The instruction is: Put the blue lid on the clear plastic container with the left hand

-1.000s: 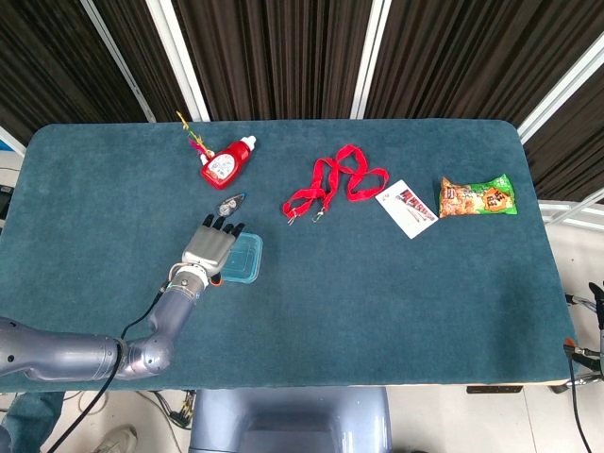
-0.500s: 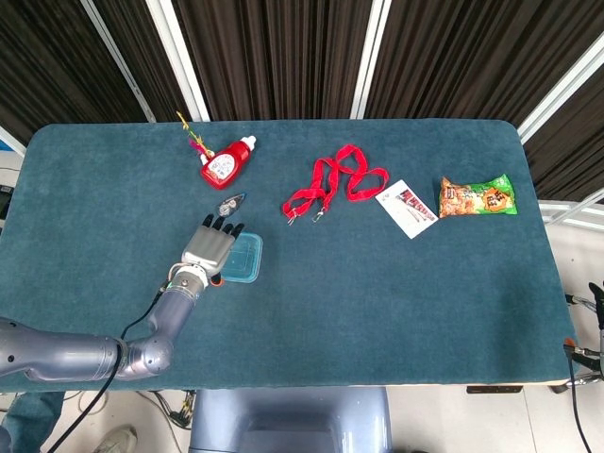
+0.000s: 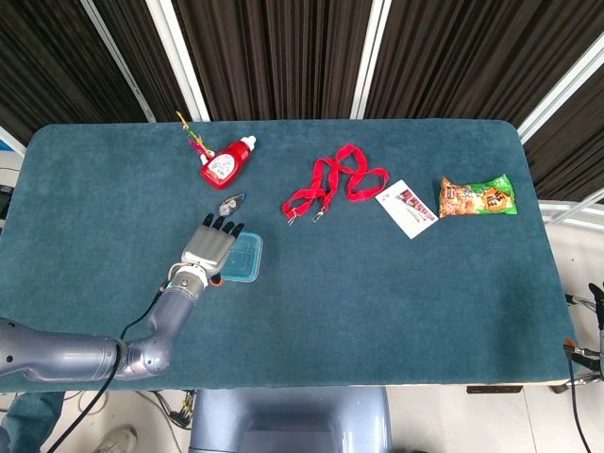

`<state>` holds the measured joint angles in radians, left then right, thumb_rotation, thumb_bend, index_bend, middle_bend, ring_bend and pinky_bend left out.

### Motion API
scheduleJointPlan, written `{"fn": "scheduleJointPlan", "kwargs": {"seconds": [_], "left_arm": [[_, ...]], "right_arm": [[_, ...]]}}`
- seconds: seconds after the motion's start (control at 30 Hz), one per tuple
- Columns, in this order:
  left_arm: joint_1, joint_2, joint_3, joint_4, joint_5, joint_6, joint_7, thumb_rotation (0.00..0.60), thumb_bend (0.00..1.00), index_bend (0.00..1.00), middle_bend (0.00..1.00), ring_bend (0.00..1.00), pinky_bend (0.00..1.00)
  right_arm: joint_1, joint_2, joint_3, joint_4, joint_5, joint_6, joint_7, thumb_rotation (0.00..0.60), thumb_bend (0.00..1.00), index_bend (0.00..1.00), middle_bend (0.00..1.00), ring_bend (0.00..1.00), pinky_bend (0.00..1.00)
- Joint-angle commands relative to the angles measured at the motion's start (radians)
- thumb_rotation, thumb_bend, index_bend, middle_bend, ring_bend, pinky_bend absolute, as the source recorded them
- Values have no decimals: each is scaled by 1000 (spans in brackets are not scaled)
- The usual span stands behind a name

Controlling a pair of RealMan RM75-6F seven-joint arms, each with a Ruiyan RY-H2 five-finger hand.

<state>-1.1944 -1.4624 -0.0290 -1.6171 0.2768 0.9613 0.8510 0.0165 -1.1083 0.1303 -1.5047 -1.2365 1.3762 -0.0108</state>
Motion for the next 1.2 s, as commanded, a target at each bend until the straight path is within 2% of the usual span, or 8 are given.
{"fn": "scheduleJointPlan", "kwargs": {"seconds": [0.03,0.57,0.87,1.0,1.2], "left_arm": [[1,0,-1,-1,3,0,0,600,114,0,85,0,0],[11,12,0,-15,34,14,2,600,113,0,83,0,0],[27,35,8,-37,97,13,-14,600,114,0,86,0,0],[42,60,11,-57,169,8,-38,600,115,0,89,0,0],[73,108,22,-62,354,-18,-103,600,131,0,93,0,0]], "right_arm": [[0,0,0,-1,-1,0,0,600,312,71,51,42,0],[3,-2,-2,-4,2,-6,-8,600,312,71,51,42,0],[4,-1,-2,-9,12,-13,-17,600,311,72,51,42,0],[3,0,-1,-10,16,-12,-17,600,312,72,51,42,0],[3,1,0,-10,19,-12,-18,600,312,71,51,42,0]]}}
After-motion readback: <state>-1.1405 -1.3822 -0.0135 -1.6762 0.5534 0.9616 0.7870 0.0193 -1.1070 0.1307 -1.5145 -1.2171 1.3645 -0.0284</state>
